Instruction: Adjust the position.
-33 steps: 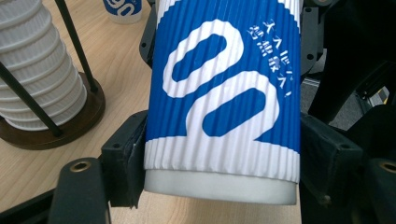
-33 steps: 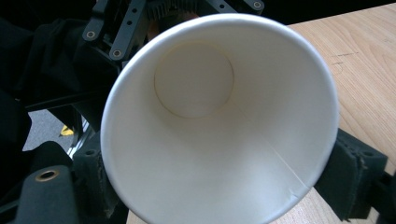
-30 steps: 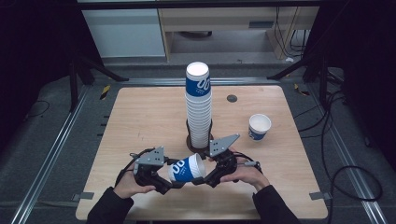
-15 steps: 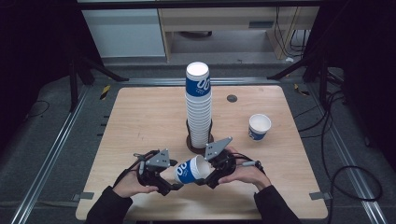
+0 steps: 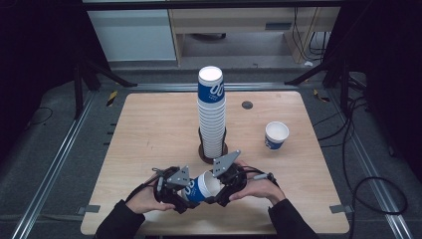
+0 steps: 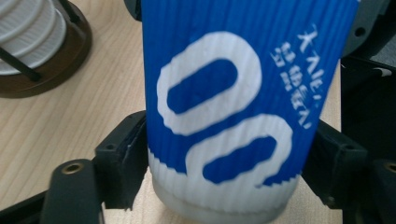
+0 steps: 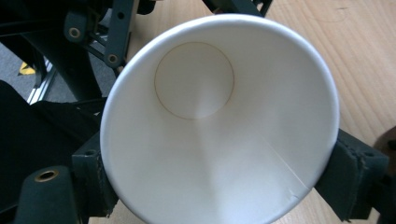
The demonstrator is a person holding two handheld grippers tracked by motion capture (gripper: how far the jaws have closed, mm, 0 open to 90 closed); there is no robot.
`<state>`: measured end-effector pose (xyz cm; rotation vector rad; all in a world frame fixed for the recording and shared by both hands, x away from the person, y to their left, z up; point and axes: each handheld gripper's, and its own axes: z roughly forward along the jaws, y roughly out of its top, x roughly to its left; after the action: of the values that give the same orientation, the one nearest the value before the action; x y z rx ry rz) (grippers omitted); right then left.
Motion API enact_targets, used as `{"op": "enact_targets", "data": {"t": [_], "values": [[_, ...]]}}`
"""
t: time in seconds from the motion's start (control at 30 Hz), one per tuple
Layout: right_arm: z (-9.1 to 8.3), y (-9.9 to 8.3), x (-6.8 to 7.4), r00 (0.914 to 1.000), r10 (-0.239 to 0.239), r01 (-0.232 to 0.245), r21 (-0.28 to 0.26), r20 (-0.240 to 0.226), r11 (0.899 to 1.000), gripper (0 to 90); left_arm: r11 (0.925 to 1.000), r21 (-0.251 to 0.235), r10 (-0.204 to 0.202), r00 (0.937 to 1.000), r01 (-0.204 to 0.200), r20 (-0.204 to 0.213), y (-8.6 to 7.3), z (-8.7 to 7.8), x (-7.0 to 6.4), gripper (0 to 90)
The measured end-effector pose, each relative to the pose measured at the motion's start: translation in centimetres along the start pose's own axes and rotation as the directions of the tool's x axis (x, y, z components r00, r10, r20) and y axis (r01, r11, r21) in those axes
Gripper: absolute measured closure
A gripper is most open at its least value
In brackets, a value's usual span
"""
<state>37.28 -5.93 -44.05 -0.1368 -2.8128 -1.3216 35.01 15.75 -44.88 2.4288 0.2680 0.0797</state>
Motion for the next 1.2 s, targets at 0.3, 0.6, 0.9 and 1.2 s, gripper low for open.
{"op": "enact_targets", "data": {"t": [0.3,0.6,0.9,1.2], "values": [[-0.1,0.1,-0.1,0.9999,0.000,0.000,-0.025,0.016,1.000,11.8,0.9994,-0.033,-0.014,0.9999,0.014,0.002,-0.1,-0.3,0.2,27.7],[-2.6,0.1,-1.0,0.9943,0.078,-0.064,-0.180,0.073,0.982,9.1,0.9870,-0.133,-0.094,0.9952,0.090,-0.028,-0.9,-1.9,1.5,27.7],[-3.3,-0.1,-1.6,0.9860,0.149,-0.123,-0.284,0.074,0.951,10.2,0.9507,-0.287,-0.139,0.9890,0.118,-0.051,-0.9,-3.5,1.7,27.7],[-2.5,0.2,-1.4,0.9870,0.159,-0.143,-0.309,0.025,0.940,12.5,0.9486,-0.298,-0.128,0.9902,0.105,-0.057,-0.3,-2.9,1.0,27.7]]}}
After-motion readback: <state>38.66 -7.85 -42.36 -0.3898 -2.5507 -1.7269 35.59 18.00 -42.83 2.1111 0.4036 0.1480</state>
